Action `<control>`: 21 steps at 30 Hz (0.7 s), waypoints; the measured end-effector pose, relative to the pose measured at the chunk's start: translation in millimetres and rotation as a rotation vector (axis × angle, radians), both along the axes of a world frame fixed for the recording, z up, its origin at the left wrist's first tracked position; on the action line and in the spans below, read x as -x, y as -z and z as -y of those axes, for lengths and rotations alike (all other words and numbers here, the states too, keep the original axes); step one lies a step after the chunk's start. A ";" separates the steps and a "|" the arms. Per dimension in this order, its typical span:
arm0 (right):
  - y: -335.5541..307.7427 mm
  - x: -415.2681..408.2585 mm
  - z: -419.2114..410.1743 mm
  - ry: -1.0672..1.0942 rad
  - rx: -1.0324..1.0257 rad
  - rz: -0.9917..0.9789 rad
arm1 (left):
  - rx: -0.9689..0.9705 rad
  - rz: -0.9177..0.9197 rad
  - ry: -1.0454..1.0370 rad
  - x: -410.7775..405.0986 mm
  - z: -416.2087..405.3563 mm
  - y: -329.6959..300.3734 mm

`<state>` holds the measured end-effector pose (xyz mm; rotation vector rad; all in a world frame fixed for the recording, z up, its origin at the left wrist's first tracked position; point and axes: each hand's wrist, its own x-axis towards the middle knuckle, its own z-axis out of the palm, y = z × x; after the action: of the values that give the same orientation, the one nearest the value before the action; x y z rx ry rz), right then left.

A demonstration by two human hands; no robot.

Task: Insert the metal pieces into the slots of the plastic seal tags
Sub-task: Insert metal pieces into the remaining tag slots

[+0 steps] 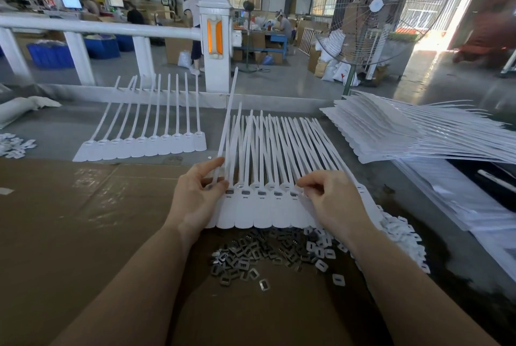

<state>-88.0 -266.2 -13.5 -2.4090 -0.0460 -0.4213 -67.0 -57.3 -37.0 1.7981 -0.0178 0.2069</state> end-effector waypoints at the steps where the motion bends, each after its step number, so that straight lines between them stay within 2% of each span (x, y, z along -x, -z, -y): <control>1: -0.7 2.8 -1.1 -0.004 0.011 0.014 | -0.007 0.003 0.001 0.2 0.0 -0.2; 4: -3.8 14.6 -7.6 -0.064 0.078 0.069 | -0.021 0.010 -0.002 0.9 0.6 -1.2; 9: -5.2 35.2 -19.7 -0.289 0.248 0.046 | -0.025 0.020 -0.005 1.0 0.9 -1.8; 12: -4.7 42.0 -22.5 -0.351 0.349 0.039 | -0.026 0.016 -0.009 0.9 1.3 -2.1; 21: -4.0 58.1 -43.6 -0.553 0.415 0.028 | -0.001 -0.004 -0.028 0.3 1.7 -1.1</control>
<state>-146.2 -222.6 -9.5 -2.6436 -0.8647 -0.1954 -67.3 -59.0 -35.8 1.8007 0.0098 0.2230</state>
